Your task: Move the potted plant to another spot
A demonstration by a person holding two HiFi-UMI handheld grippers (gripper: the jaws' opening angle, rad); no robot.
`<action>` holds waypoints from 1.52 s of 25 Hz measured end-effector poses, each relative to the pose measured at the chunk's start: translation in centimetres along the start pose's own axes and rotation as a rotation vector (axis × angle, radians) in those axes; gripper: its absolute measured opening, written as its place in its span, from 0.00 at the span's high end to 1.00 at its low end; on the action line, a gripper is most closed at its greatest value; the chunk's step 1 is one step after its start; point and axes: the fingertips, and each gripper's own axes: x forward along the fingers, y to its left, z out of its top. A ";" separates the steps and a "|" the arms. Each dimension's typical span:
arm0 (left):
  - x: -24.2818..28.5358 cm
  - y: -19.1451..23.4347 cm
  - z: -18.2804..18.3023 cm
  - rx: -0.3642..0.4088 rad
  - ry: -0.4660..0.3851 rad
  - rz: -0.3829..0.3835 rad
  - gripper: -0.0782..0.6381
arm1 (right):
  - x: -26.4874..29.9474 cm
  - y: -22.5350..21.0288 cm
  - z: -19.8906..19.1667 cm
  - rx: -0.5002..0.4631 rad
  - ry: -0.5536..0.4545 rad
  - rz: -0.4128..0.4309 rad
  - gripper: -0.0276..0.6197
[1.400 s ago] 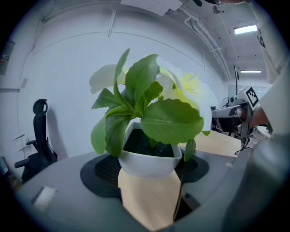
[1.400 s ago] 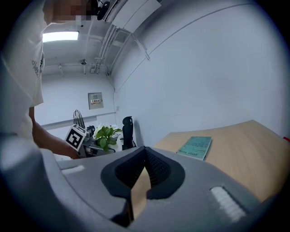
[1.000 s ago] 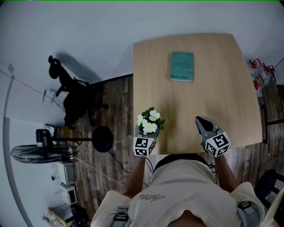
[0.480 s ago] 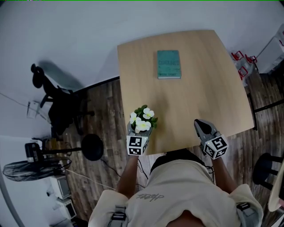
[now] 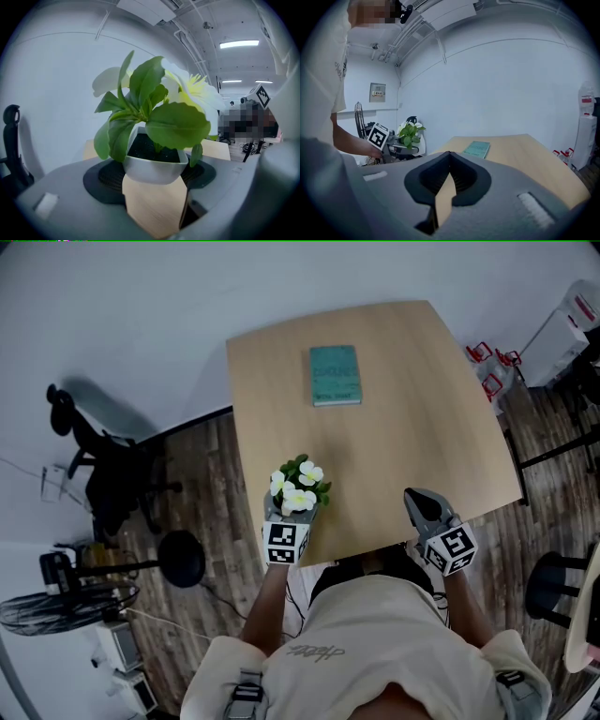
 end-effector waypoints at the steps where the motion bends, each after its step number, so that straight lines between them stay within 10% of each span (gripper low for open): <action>1: 0.1 -0.3 0.2 0.003 -0.001 0.001 0.39 | -0.1 -0.2 0.0 0.001 -0.007 0.004 0.95; 38: 13.8 -19.8 6.3 -0.089 0.069 0.225 0.39 | -9.6 -24.6 -1.8 -0.003 -0.033 0.244 0.95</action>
